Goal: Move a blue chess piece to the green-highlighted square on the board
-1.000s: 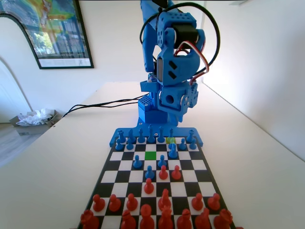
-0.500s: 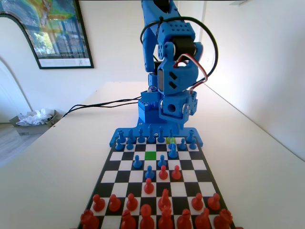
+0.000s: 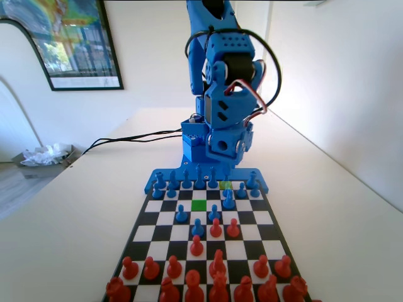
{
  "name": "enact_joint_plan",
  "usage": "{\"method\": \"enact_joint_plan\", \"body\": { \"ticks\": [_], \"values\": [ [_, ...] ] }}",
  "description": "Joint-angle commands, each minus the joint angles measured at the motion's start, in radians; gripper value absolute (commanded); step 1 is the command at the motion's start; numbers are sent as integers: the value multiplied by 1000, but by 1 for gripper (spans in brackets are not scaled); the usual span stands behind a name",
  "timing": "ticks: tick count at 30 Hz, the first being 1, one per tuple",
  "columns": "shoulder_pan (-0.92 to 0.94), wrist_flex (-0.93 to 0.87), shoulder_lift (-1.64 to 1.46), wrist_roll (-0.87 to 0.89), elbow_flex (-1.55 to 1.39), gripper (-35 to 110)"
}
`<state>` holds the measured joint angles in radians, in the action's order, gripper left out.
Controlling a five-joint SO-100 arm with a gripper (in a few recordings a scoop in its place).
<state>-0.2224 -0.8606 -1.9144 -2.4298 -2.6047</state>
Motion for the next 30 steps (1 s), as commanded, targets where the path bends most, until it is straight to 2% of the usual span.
{"method": "enact_joint_plan", "body": {
  "ticks": [1,11,30],
  "values": [
    [-34,3,-35,2,-17,10],
    [-97,80,-35,44,-83,11],
    [-84,132,-15,40,-97,10]
  ]
}}
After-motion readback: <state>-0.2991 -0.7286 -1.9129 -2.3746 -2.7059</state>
